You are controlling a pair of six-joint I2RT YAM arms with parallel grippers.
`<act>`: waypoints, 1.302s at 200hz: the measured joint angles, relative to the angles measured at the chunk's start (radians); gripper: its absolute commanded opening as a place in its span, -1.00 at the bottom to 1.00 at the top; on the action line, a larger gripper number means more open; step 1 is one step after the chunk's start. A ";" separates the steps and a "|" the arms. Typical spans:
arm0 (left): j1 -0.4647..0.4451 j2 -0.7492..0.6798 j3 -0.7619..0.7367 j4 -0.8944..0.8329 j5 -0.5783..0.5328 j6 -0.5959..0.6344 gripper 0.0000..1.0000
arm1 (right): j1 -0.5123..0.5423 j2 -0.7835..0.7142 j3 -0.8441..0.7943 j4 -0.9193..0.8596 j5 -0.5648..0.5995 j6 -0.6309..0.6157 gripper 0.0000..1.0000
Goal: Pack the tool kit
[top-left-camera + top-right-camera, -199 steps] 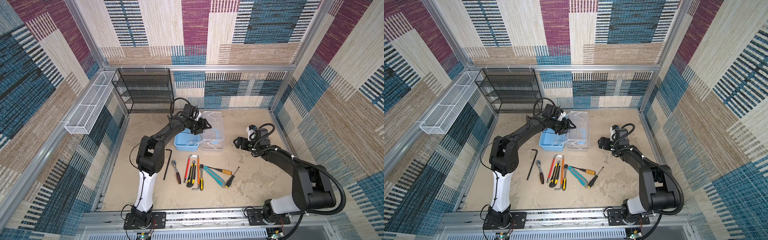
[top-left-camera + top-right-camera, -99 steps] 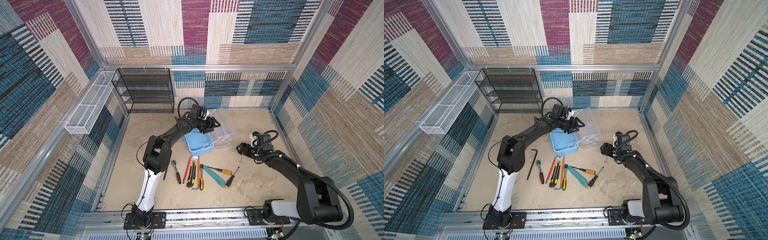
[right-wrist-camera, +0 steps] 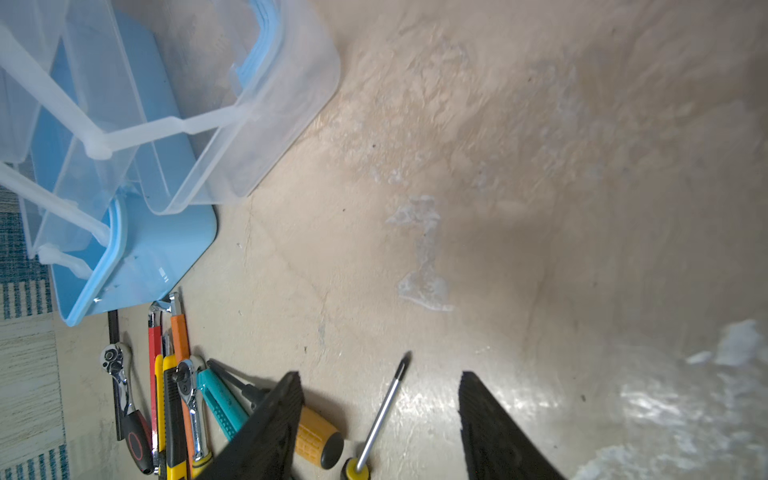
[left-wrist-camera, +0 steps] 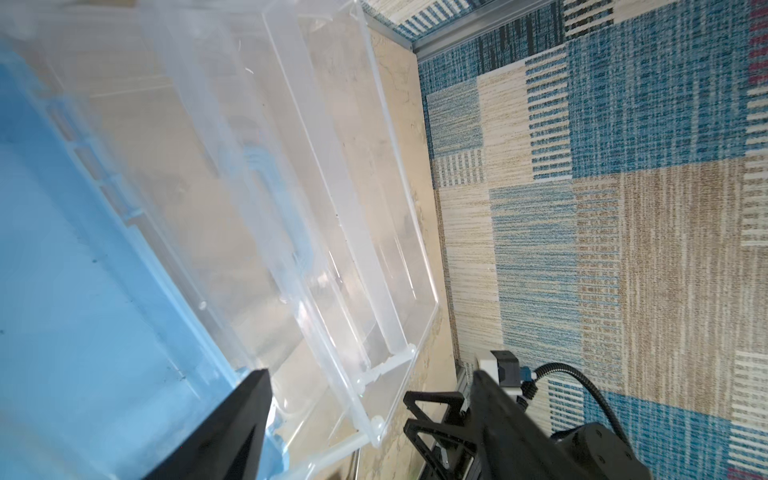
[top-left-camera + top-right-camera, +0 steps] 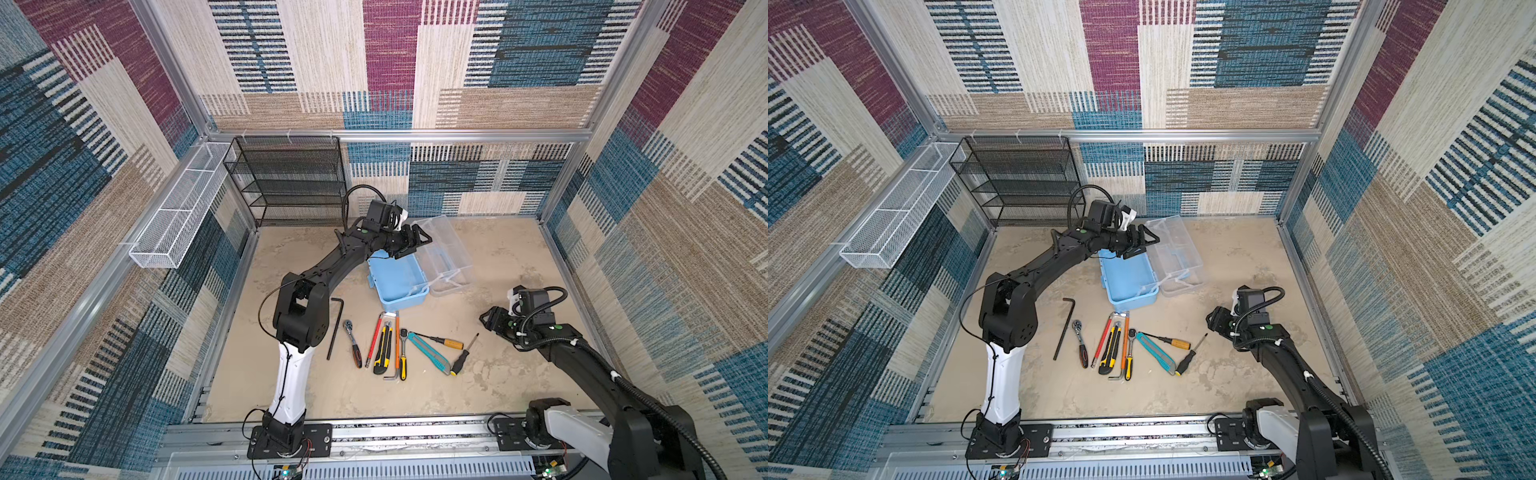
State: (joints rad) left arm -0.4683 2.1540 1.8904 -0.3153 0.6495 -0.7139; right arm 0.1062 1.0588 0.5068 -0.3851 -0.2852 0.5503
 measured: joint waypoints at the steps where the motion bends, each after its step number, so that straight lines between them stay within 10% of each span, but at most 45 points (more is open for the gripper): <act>1: 0.000 -0.003 -0.002 -0.001 -0.002 0.004 0.59 | 0.002 -0.001 -0.001 0.000 0.000 0.002 0.24; 260: 0.030 -0.352 -0.449 -0.085 -0.436 0.281 0.66 | 0.204 0.116 -0.064 0.023 -0.013 0.252 -0.32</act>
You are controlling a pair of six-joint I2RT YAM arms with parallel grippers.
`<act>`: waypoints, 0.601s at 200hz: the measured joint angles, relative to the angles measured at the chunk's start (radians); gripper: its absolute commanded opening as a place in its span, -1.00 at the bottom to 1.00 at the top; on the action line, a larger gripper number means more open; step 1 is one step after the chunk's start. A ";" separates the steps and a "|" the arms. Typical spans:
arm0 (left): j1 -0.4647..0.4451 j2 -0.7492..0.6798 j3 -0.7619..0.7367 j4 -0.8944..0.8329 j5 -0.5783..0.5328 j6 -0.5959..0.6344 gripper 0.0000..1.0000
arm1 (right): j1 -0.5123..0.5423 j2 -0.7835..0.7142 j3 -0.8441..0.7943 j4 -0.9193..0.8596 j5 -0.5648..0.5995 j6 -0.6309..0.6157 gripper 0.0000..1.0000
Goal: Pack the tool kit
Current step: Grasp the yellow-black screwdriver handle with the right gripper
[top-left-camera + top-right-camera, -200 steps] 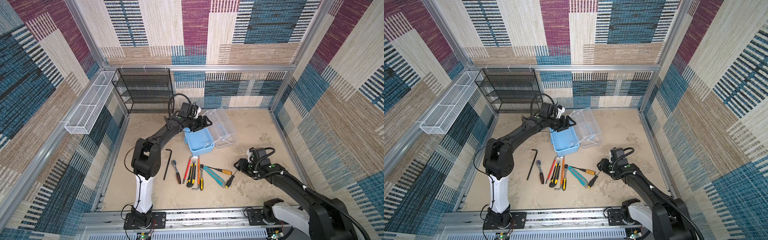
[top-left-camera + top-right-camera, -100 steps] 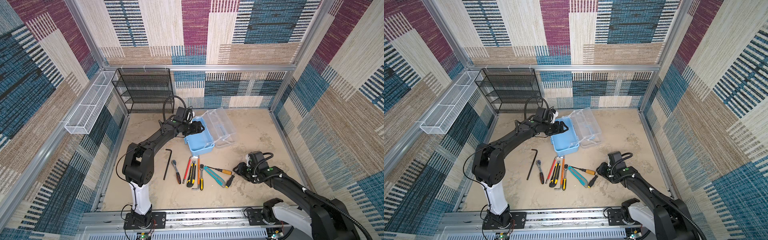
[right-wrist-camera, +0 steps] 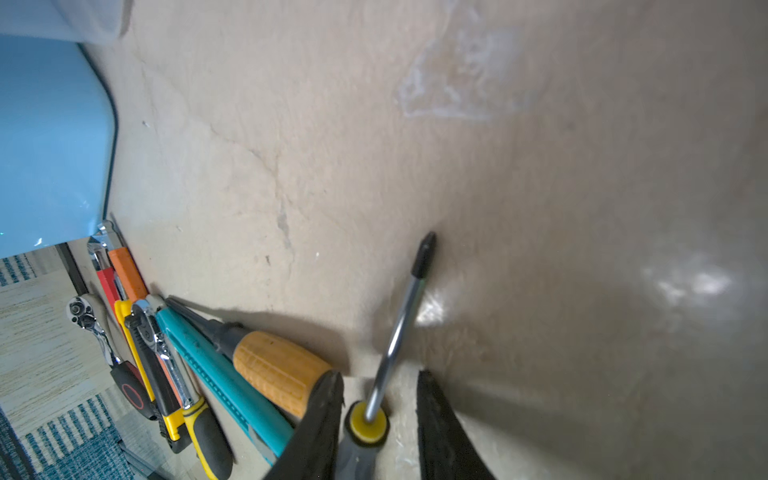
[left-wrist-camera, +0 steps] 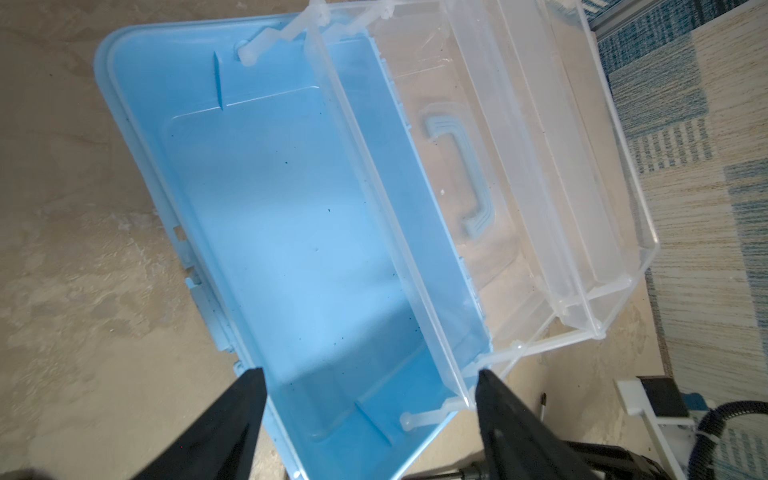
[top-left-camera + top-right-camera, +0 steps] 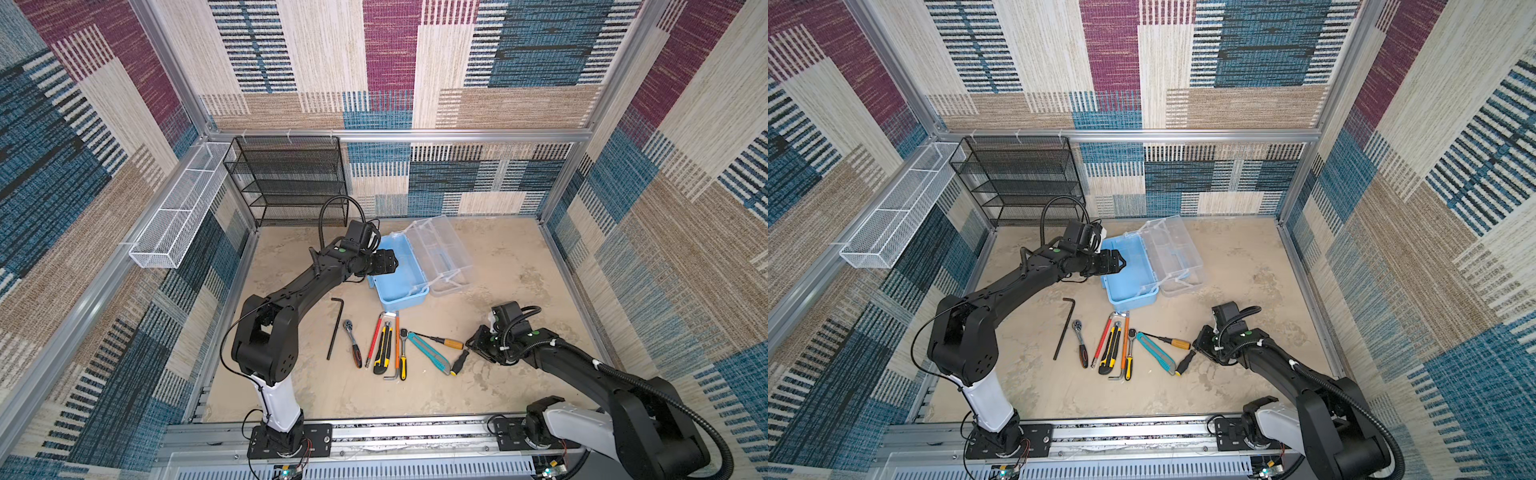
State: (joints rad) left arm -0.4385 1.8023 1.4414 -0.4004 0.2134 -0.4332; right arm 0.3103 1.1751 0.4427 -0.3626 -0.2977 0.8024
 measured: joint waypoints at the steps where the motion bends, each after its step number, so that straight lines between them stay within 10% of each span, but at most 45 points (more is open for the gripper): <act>1: 0.000 -0.001 -0.001 0.000 -0.001 0.000 0.66 | 0.000 0.002 0.001 0.001 -0.002 0.000 -0.32; 120: 0.000 -0.052 -0.063 -0.030 -0.106 0.042 0.67 | -0.110 0.217 0.165 -0.030 0.015 -0.181 -0.92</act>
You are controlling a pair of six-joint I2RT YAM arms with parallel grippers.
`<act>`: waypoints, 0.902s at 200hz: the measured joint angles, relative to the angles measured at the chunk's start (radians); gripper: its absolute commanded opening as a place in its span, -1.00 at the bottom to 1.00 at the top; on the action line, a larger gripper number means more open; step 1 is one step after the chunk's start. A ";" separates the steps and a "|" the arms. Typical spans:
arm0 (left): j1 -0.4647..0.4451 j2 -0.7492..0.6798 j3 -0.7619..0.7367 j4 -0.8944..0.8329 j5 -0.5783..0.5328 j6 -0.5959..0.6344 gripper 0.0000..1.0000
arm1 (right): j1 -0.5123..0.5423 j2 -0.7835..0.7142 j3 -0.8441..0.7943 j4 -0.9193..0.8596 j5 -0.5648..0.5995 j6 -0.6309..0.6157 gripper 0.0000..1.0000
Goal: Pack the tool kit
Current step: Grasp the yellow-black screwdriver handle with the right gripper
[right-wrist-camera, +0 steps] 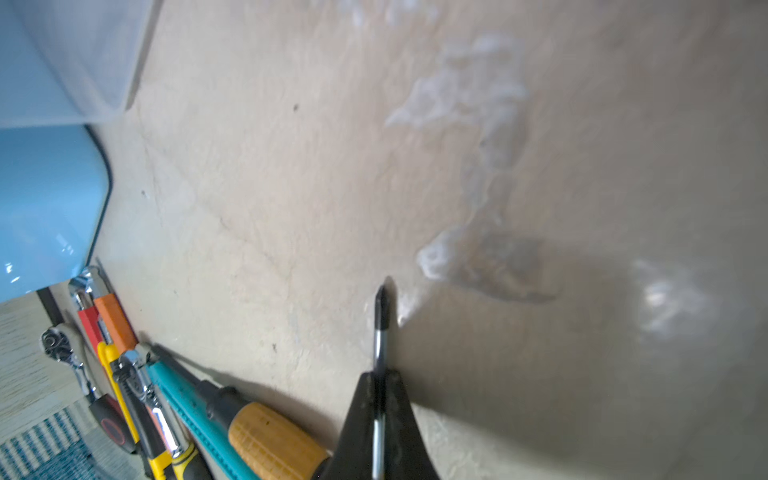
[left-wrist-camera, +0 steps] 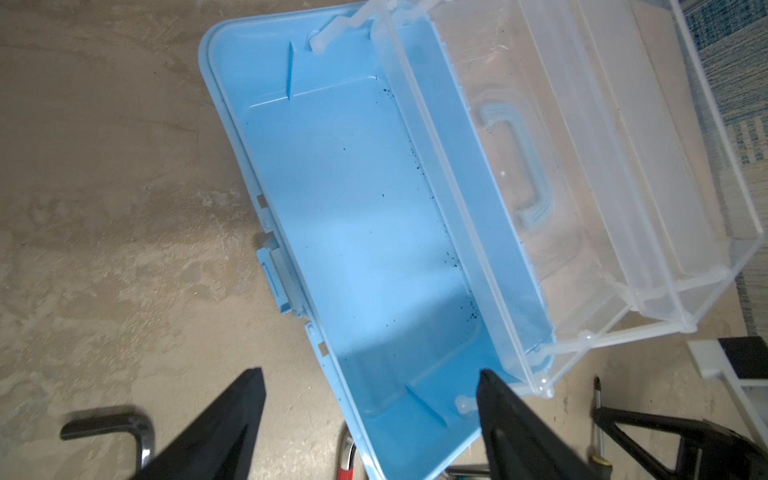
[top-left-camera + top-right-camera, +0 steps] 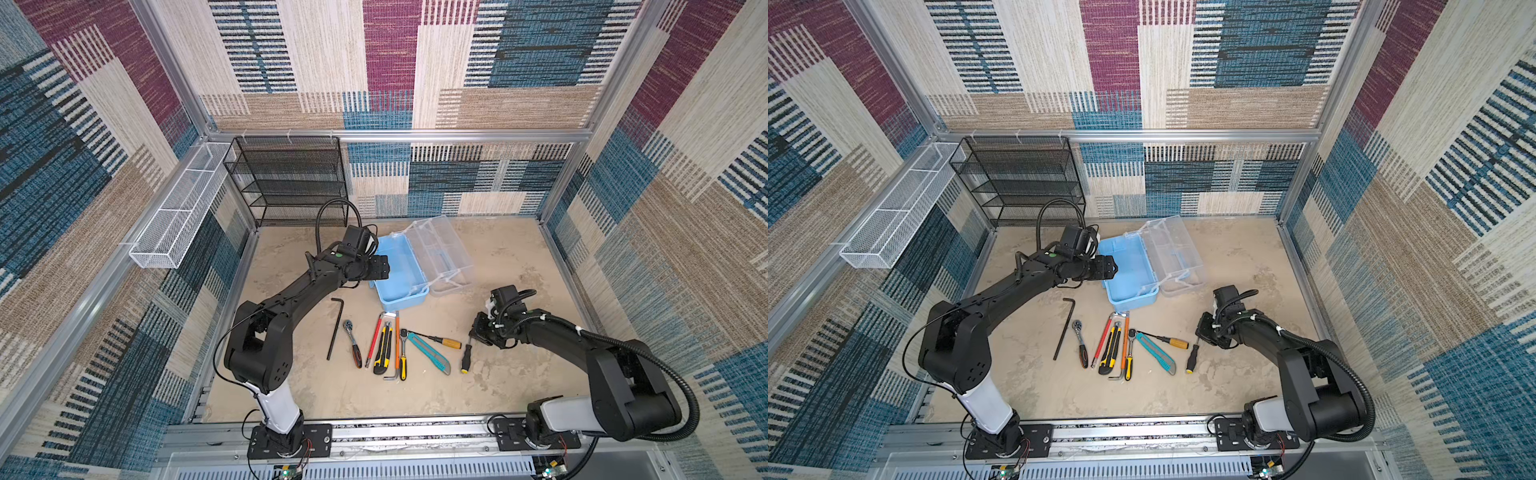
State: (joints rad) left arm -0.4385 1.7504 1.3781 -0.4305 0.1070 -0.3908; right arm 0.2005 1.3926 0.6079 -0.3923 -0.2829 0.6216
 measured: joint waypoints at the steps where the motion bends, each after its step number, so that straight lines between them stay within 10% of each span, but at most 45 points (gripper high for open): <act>1: 0.000 0.000 0.000 0.000 0.000 0.000 0.67 | 0.000 0.001 0.002 -0.002 0.002 -0.002 -0.92; 68: 0.002 -0.019 -0.029 -0.004 -0.022 0.000 0.67 | -0.056 0.132 0.160 -0.061 0.099 -0.140 -0.99; 180: 0.002 -0.091 -0.132 0.028 -0.047 0.000 0.67 | -0.060 0.183 0.281 -0.097 0.159 -0.255 -0.31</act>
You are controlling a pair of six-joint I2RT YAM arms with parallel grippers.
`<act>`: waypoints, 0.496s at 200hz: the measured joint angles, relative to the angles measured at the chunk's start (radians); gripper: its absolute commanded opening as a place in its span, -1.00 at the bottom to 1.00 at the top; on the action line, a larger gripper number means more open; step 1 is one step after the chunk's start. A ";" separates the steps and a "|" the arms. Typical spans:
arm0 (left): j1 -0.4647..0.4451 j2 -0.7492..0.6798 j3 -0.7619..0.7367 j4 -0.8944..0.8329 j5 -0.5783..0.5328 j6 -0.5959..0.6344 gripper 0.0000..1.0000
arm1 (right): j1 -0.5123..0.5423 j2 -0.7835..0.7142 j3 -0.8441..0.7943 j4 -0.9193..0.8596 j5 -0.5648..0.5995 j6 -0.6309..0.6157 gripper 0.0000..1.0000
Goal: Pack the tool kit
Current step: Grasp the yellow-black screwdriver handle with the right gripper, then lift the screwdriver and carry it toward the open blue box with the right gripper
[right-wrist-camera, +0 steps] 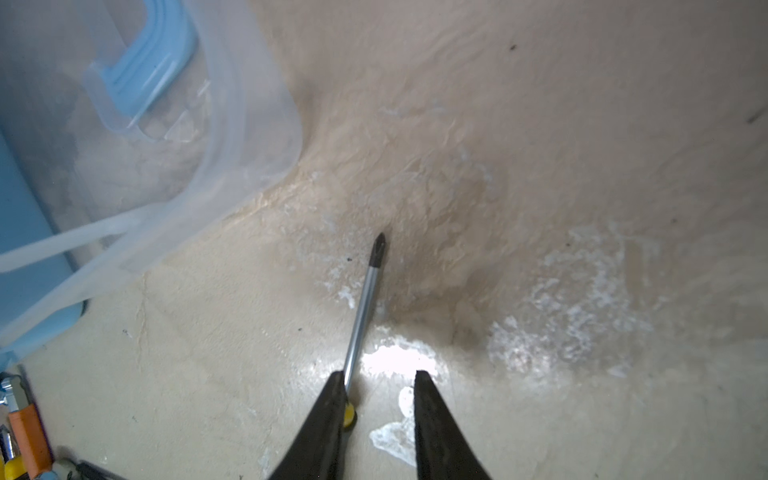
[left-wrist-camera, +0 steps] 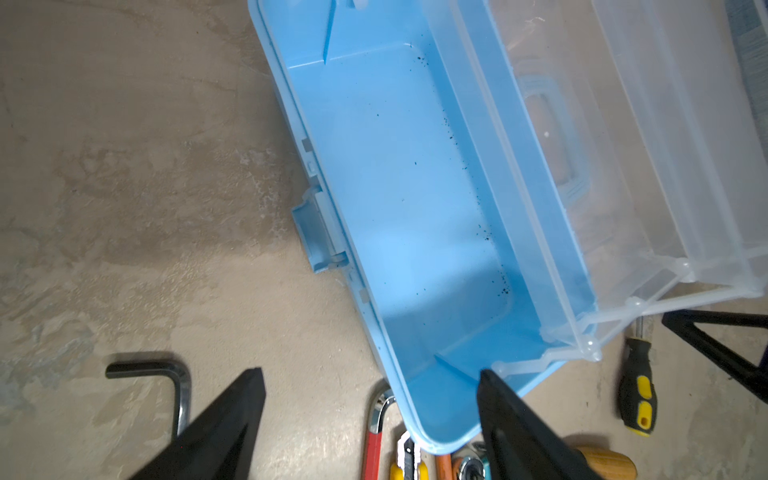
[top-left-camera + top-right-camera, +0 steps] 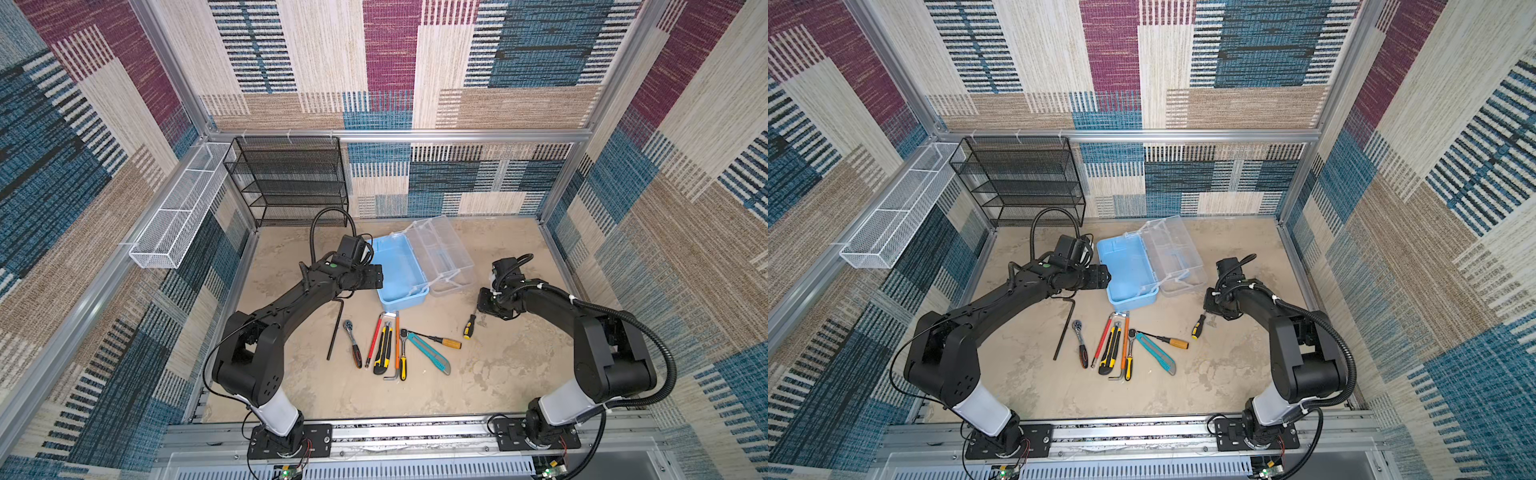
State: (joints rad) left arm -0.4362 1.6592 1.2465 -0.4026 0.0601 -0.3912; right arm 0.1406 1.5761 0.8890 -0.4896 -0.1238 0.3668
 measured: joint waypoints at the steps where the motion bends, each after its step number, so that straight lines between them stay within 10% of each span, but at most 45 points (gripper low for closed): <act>1: 0.000 0.000 0.000 0.002 0.000 0.000 0.67 | 0.000 0.000 0.000 0.000 0.000 0.000 -0.31; 99: 0.002 -0.023 -0.019 0.009 -0.027 0.001 0.67 | 0.037 0.084 0.003 0.074 -0.008 0.029 -0.66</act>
State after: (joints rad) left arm -0.4347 1.6360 1.2270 -0.3939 0.0326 -0.3904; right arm 0.1772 1.6596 0.8917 -0.4160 -0.1318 0.3958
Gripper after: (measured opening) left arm 0.833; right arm 0.211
